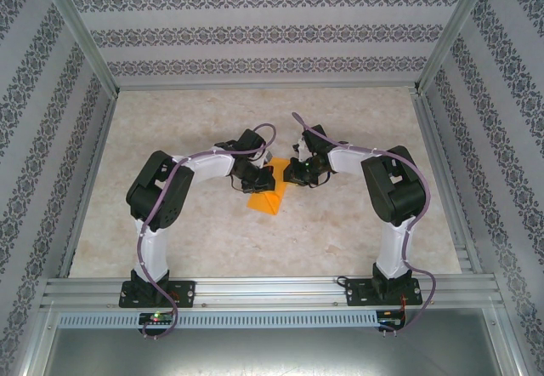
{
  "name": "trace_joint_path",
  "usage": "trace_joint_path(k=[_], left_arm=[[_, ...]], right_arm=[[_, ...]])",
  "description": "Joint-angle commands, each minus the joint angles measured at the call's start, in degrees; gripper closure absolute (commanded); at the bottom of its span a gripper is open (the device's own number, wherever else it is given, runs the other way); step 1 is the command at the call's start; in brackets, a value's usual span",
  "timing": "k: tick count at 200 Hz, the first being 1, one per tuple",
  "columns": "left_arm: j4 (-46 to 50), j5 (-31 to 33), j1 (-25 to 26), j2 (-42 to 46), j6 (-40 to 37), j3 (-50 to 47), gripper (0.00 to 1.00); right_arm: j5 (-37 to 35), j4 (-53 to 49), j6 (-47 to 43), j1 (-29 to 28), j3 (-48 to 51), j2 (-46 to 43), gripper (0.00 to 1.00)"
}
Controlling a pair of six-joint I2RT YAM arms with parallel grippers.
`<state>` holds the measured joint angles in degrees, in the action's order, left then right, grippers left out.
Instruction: Fold a paper plane with a square sheet of paper (pick it up from the middle)
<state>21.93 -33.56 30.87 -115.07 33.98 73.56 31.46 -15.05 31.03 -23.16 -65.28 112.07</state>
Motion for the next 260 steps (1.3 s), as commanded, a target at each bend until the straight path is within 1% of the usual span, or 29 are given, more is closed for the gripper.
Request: trace_joint_path(k=[1, 57, 93, 110, 126, 145, 187, 204, 227, 260], left_arm=[[1.80, 1.01, 0.99, -1.81, -1.81, 1.68, 1.00], [2.22, 1.35, 1.21, -3.10, -2.33, 2.20, 0.99], [2.02, 1.73, 1.21, -3.49, -2.51, 1.94, 0.93], [1.60, 2.01, 1.21, -3.42, -2.51, 1.68, 0.87], [0.96, 2.41, 1.21, -3.07, -2.25, 1.25, 0.84], [0.20, 2.67, 1.20, -2.74, -2.08, 0.82, 0.77], [-2.18, 2.32, 1.23, -1.69, -1.27, -0.16, 0.69], [-2.90, 2.29, 1.19, -1.31, -1.02, -0.55, 0.64], [-4.31, 1.88, 1.21, -0.70, -0.45, -1.39, 0.62], [-6.49, 0.94, 1.21, 0.09, 0.74, -2.15, 0.55]], right_arm=[[-1.32, -1.94, -1.70, -0.73, -1.08, 0.30, 0.86], [-1.14, -1.76, -1.52, -0.63, -1.09, -0.44, 0.86], [-0.27, -0.79, -0.76, -0.19, -0.35, -2.04, 0.85], [0.06, -0.49, -0.55, 0.20, 0.16, -3.66, 0.84], [0.95, 0.43, 0.18, 0.98, 1.38, -5.73, 0.84], [1.67, 0.82, 0.54, 2.01, 3.12, -8.44, 0.83], [4.31, 3.06, 2.02, 3.81, 7.81, -12.69, 0.82], [4.99, 3.92, 2.59, 4.30, 9.69, -13.86, 0.82], [6.09, 5.19, 3.50, 5.03, 12.03, -15.48, 0.82], [8.51, 7.02, 4.87, 5.43, 15.35, -17.60, 0.82]])
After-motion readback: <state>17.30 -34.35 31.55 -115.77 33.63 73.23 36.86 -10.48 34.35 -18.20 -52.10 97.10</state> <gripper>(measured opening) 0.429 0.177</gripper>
